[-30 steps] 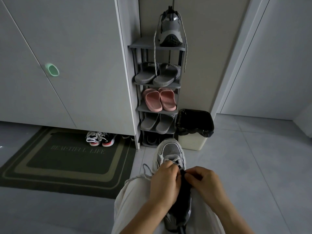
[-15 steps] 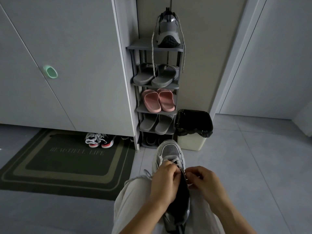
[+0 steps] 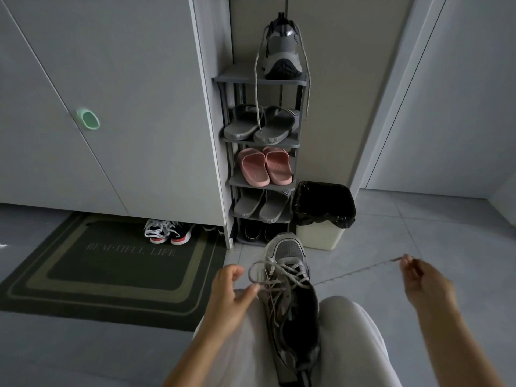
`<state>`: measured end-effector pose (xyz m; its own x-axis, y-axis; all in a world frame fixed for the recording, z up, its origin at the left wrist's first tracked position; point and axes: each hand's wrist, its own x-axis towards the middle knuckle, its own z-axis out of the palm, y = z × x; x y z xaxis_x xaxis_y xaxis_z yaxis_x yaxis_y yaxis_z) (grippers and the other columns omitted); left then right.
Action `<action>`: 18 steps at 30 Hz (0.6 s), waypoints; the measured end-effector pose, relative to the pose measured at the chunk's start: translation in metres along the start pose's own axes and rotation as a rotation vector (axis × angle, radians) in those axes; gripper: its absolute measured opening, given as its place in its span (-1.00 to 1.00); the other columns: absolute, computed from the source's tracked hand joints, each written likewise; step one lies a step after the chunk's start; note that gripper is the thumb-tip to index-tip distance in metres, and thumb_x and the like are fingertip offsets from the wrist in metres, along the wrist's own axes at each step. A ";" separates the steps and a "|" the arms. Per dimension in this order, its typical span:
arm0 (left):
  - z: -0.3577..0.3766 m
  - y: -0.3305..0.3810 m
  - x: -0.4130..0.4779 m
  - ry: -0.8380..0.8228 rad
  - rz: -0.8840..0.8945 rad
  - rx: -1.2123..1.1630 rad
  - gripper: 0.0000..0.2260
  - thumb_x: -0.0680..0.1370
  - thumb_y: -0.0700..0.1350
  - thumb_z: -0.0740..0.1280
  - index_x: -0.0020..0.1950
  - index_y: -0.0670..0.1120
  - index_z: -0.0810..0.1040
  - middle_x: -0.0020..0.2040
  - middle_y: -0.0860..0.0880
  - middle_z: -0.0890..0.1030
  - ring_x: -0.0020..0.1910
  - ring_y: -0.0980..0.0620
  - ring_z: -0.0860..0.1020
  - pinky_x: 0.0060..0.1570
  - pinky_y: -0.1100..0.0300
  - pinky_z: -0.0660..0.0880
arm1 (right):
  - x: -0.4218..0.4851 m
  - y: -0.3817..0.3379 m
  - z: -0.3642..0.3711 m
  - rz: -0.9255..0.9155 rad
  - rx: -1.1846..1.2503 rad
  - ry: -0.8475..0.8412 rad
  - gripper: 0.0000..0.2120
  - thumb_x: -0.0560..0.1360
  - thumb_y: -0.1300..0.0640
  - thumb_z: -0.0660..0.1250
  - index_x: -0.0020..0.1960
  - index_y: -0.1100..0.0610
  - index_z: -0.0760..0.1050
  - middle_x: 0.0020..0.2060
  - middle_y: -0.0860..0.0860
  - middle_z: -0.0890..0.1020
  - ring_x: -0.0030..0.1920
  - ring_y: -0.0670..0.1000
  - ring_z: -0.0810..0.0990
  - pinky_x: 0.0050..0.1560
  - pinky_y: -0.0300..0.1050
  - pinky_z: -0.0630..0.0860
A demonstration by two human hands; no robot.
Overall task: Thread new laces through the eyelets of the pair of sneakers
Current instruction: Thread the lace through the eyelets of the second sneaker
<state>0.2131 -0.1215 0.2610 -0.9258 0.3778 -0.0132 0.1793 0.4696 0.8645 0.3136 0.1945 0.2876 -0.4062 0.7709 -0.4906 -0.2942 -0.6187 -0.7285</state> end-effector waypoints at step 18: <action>0.018 0.027 -0.006 0.050 0.172 0.216 -0.87 0.45 -0.14 0.39 -0.09 -0.02 0.46 -0.32 0.18 0.39 -0.35 0.23 0.41 -0.15 0.31 0.31 | -0.083 0.077 0.040 0.076 -0.625 -0.413 -0.79 0.53 0.29 0.19 -0.28 0.21 0.42 -0.53 0.02 0.38 -0.62 -0.14 0.32 -0.63 -0.33 0.25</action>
<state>0.2295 -0.0968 0.2759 -0.8900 0.4293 0.1535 0.3966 0.5633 0.7249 0.2900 0.0768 0.2916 -0.7337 0.5339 -0.4203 0.2428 -0.3717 -0.8961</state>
